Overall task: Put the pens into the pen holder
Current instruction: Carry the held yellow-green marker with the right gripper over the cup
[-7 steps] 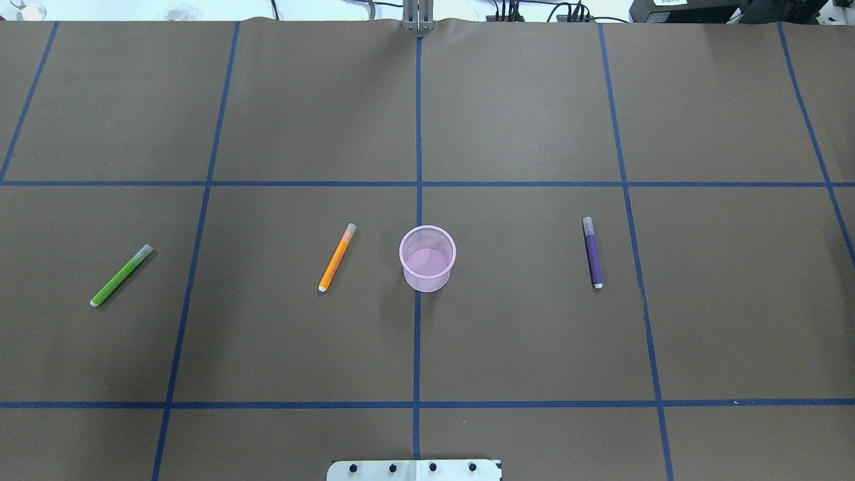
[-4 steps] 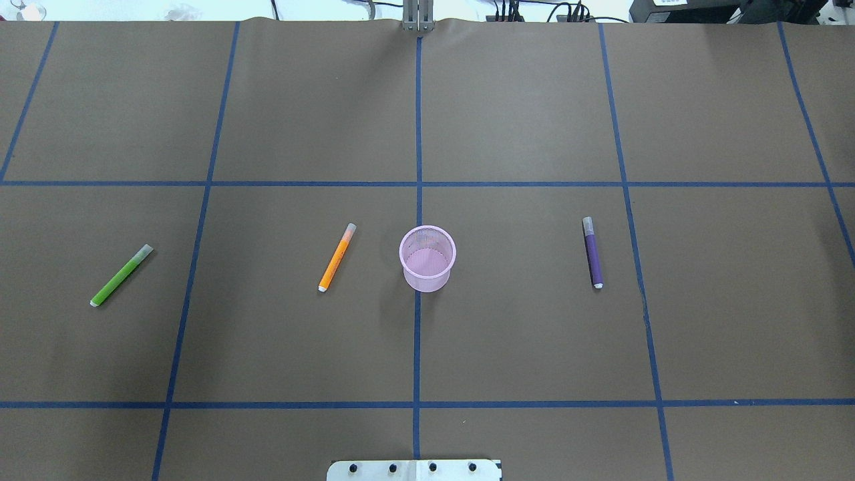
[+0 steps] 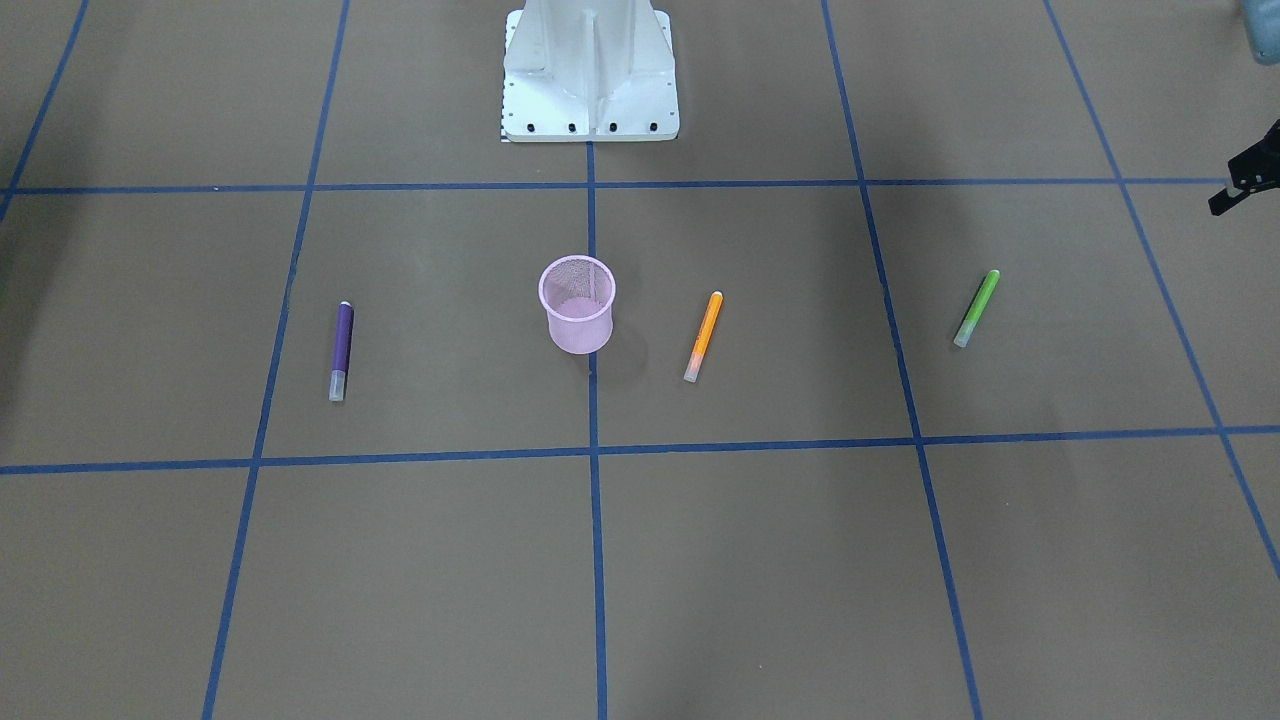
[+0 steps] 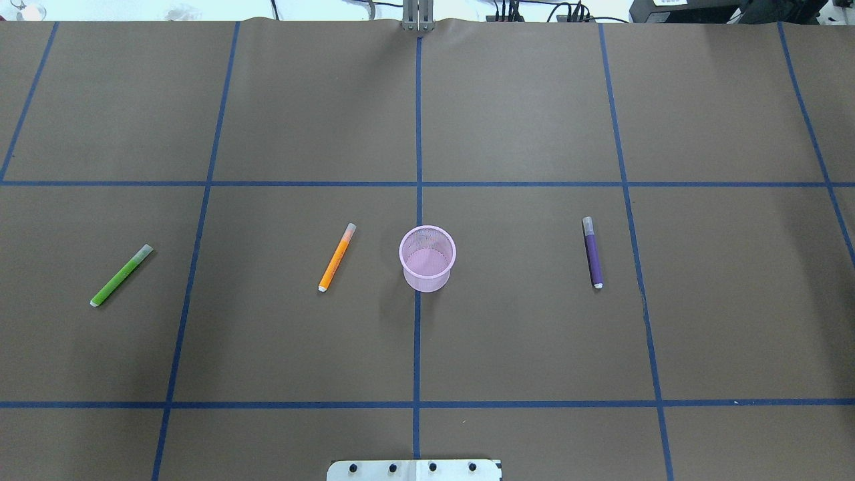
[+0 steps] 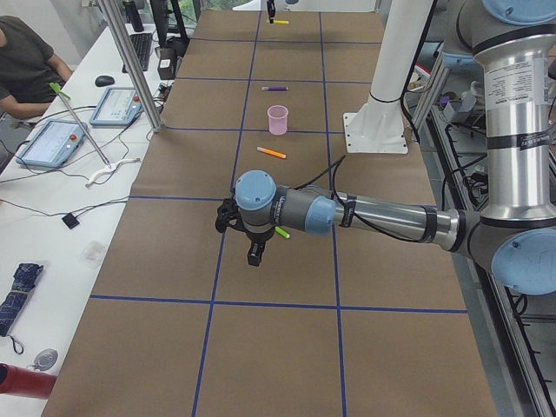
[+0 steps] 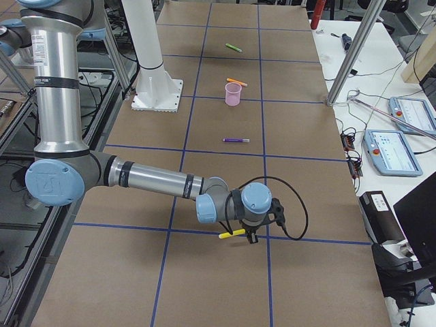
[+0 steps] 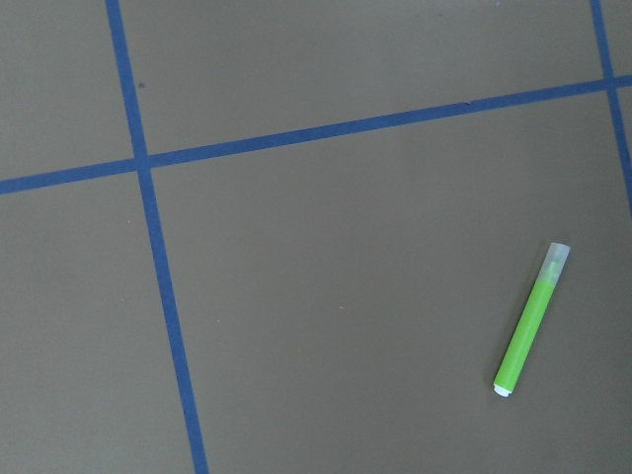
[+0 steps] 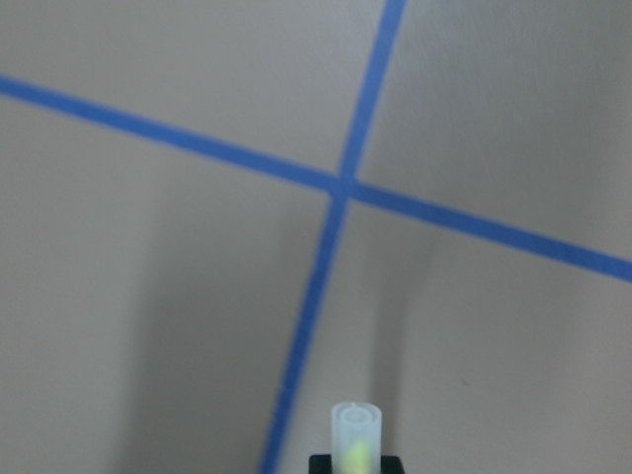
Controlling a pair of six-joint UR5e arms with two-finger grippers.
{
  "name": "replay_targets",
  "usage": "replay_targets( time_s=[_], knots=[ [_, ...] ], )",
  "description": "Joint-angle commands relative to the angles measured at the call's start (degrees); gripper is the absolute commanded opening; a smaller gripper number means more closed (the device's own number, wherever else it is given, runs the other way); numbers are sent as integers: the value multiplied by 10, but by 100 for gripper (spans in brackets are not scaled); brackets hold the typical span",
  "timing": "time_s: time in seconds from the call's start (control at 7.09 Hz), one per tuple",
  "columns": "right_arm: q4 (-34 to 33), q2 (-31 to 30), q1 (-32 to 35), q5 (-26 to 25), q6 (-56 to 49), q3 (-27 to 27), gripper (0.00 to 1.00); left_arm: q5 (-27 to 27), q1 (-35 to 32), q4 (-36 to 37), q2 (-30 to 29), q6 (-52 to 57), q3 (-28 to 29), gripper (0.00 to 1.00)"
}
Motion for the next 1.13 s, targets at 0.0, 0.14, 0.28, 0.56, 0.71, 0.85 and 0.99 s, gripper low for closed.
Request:
replay_targets(
  time_s=[0.0, 0.14, 0.28, 0.56, 0.71, 0.85, 0.99],
  knots=[
    [0, 0, -48, -2, 153, 102, 0, -3, 72, -52, -36, -85, 0, 100],
    [0, 3, -87, -9, 231, 148, 0, 1, 98, -104, -37, -117, 1, 100],
    [1, 30, -123, -21, 336, 182, 0, 30, 126, -111, -44, -140, 1, 99],
    [1, 117, -219, -92, 542, 249, 0, 105, 172, -111, -60, -136, 2, 99],
    [1, 177, -303, -215, 693, 271, 0, 109, 187, -111, -68, -126, 3, 99],
    [0, 227, -394, -333, 797, 272, 0, 135, 197, -111, -68, -81, 4, 99],
    [-1, 259, -478, -465, 829, 271, 0, 145, 199, -111, -70, -58, 10, 99]
  ],
)
